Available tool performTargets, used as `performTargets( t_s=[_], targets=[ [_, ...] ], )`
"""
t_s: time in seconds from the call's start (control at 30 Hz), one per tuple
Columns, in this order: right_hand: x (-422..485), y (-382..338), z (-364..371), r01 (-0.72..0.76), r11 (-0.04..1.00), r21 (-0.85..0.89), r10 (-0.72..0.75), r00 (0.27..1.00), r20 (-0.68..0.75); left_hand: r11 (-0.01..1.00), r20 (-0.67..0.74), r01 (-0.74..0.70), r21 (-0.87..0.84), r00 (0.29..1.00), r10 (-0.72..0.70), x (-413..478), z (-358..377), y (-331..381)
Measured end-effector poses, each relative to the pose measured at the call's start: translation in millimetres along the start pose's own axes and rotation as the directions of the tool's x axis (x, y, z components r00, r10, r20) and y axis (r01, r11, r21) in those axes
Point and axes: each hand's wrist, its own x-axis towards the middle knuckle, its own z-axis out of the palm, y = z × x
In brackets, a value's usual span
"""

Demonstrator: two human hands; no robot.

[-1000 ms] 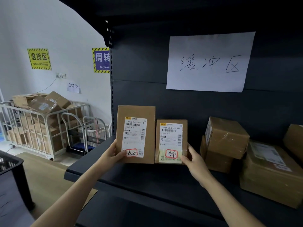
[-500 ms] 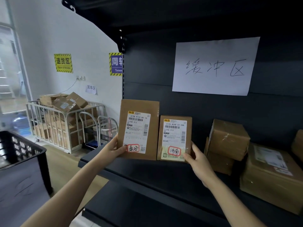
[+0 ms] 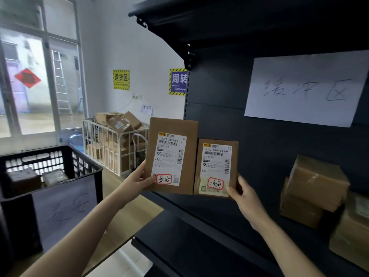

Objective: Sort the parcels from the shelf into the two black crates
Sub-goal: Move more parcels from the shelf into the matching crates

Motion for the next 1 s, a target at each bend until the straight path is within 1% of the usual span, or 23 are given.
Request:
performTargets(
  t_s=[0.17, 0.4, 0.63, 1.0],
  targets=[
    [6, -12, 39, 0.026, 1.000, 0.016, -0.027, 0.998, 0.065, 1.000, -0.072, 0.017, 0.006, 0.997, -0.016, -19, -39, -6],
    [12, -41, 116, 0.054, 0.996, 0.065, -0.062, 0.989, 0.132, 0.997, -0.158, 0.054, -0.051, 0.986, -0.062, -51, -116, -19],
    [14, -75, 203, 0.079, 0.991, 0.111, -0.097, 0.981, 0.166, 0.996, -0.233, 0.089, -0.010, 0.968, -0.089, -85, -203, -33],
    [15, -124, 325, 0.129, 0.977, 0.171, -0.173, 0.945, 0.277, 0.994, -0.347, 0.110, -0.001, 0.932, -0.103, -144, -320, -48]
  ],
)
